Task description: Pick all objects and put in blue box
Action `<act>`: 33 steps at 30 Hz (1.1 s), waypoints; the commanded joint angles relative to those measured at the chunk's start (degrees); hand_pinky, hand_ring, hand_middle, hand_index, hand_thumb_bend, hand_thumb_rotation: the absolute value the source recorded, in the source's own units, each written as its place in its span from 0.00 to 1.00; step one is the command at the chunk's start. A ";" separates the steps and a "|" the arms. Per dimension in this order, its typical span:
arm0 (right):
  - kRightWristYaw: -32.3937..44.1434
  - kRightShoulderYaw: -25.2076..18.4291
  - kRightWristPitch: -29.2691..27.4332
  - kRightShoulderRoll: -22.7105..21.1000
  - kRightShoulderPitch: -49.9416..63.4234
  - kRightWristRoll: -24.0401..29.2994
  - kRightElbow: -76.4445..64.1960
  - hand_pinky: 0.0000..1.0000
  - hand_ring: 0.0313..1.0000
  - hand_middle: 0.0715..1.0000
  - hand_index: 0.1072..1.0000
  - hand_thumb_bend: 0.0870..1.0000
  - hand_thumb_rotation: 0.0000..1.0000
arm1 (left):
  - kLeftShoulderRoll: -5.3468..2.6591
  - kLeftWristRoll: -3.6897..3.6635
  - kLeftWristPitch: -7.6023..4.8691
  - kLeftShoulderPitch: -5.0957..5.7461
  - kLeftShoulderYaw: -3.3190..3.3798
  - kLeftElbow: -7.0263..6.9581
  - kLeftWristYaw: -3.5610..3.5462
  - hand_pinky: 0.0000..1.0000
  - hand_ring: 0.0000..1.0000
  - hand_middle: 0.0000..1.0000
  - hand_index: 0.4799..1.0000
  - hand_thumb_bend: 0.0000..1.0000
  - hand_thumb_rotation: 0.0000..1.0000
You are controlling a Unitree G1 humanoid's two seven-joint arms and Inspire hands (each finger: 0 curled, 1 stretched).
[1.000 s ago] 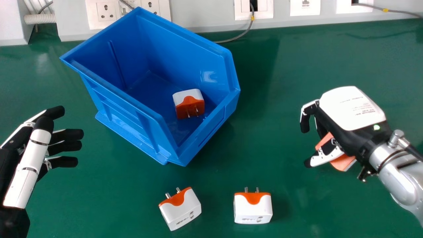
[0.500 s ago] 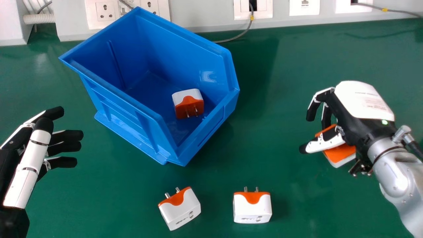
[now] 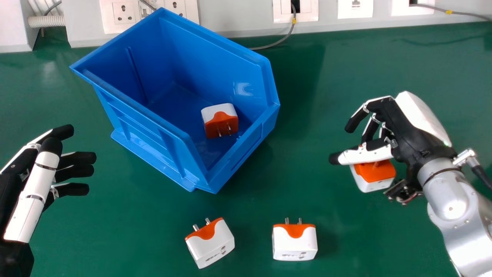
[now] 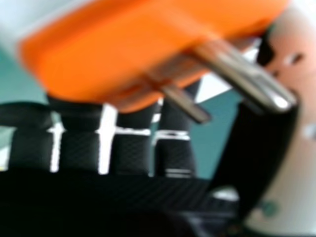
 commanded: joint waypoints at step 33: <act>4.76 -1.93 22.15 9.04 -3.81 14.48 -16.09 0.02 0.02 0.03 0.41 0.43 0.15 | 0.27 1.05 -2.13 -0.36 -0.26 0.16 0.38 0.61 0.68 0.69 0.66 0.41 0.86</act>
